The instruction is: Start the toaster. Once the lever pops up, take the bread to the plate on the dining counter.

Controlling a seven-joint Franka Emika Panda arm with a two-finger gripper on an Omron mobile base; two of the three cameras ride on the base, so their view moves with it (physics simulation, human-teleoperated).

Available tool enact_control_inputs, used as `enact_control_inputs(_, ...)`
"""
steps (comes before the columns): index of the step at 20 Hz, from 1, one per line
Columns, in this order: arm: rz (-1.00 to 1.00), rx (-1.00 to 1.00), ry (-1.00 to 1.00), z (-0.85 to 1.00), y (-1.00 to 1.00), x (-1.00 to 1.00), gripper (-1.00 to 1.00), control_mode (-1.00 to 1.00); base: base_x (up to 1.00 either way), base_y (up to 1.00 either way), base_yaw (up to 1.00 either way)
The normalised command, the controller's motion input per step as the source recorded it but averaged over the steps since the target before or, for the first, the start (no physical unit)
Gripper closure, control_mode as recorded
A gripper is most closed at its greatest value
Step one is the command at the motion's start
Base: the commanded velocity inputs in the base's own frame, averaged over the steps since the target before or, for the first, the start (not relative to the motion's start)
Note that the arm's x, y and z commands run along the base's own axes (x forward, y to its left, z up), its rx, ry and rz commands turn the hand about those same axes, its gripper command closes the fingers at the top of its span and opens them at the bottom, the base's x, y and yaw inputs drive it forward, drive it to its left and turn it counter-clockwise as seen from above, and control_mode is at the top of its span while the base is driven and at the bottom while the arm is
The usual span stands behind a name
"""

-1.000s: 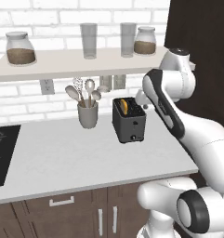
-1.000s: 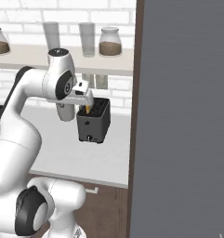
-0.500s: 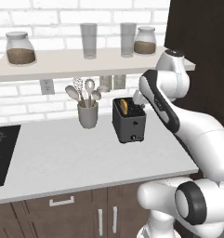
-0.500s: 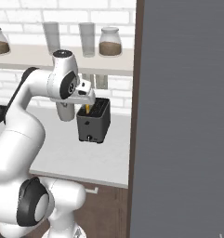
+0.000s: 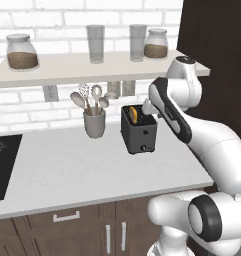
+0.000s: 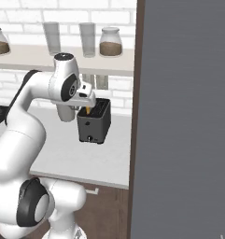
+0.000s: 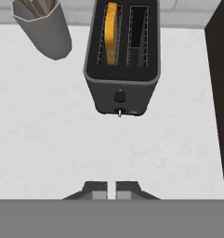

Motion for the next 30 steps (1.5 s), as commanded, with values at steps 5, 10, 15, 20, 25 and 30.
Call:
enact_control_inputs(5,0.0,-0.01,0.0,-0.24,0.05,0.0,1.0,-1.0,0.0,0.0,0.0)
enact_control_inputs(10,0.0,0.0,0.0,-0.26,0.0,0.0,1.0,-1.0,0.0,0.0,0.0)
enact_control_inputs(15,0.0,0.0,0.0,-0.27,0.0,0.07,1.0,-1.0,0.0,0.0,0.0)
enact_control_inputs(20,0.0,0.0,0.0,-0.24,0.0,0.25,1.0,-1.0,0.0,0.0,0.0)
enact_control_inputs(25,0.0,0.0,0.0,-0.12,0.0,0.28,1.0,-1.0,0.0,0.0,0.0)
enact_control_inputs(30,0.0,0.0,0.0,-0.05,0.0,0.21,1.0,-1.0,0.0,0.0,0.0)
